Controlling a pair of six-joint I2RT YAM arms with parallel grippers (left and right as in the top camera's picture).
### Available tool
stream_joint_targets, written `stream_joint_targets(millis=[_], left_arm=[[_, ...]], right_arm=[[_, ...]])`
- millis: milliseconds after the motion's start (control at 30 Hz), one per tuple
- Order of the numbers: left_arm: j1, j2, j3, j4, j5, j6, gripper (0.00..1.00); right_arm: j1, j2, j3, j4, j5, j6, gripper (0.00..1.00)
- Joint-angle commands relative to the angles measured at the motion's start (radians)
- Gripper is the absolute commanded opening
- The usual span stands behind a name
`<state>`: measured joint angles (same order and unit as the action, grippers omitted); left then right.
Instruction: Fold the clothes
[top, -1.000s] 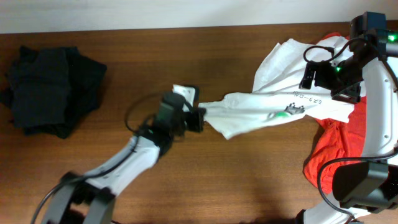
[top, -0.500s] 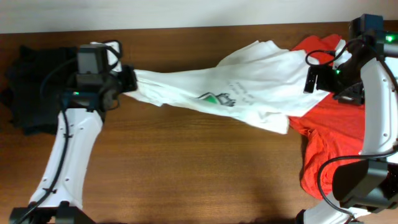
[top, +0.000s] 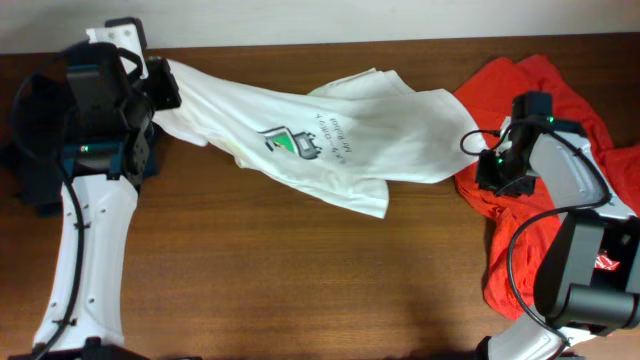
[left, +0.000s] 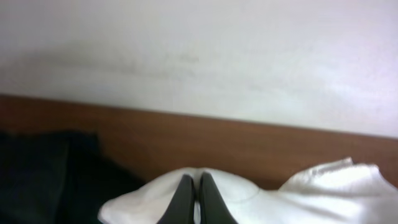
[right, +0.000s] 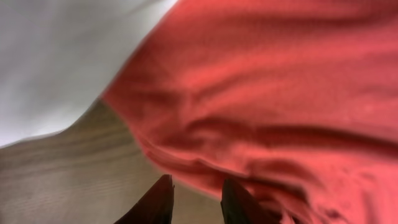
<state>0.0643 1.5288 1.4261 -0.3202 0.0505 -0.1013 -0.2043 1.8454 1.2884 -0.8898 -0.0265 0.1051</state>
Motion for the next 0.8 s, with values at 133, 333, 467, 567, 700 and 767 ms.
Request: stream_joint_targets(millis=[133,333,467,567,700,767], left_arm=[[0.007,0.212,0.021,0.244,-0.025,0.028,0.01],[0.006,0.262,0.021,0.024,0.059,0.027,0.99],[0.004,0.262,0.021,-0.275,0.248,0.027,0.99],[-0.033,0.27,0.021,-0.449,0.409,0.027,0.99],[-0.163,0.314,0.004,-0.584,0.418,0.019,0.99],[-0.247,0.342,-0.021,-0.571,0.417,0.014,0.99]], right_arm=[[-0.007,0.003,-0.073,0.162,0.013,0.004,0.3],[-0.112,0.112,-0.073,0.199,0.013,0.005,0.3],[-0.248,0.143,-0.072,0.199,0.039,0.01,0.31],[-0.36,0.143,-0.067,0.183,0.047,0.069,0.36],[-0.443,0.143,0.013,0.069,0.029,0.151,0.46],[-0.442,0.139,0.122,-0.023,-0.028,0.151,0.52]])
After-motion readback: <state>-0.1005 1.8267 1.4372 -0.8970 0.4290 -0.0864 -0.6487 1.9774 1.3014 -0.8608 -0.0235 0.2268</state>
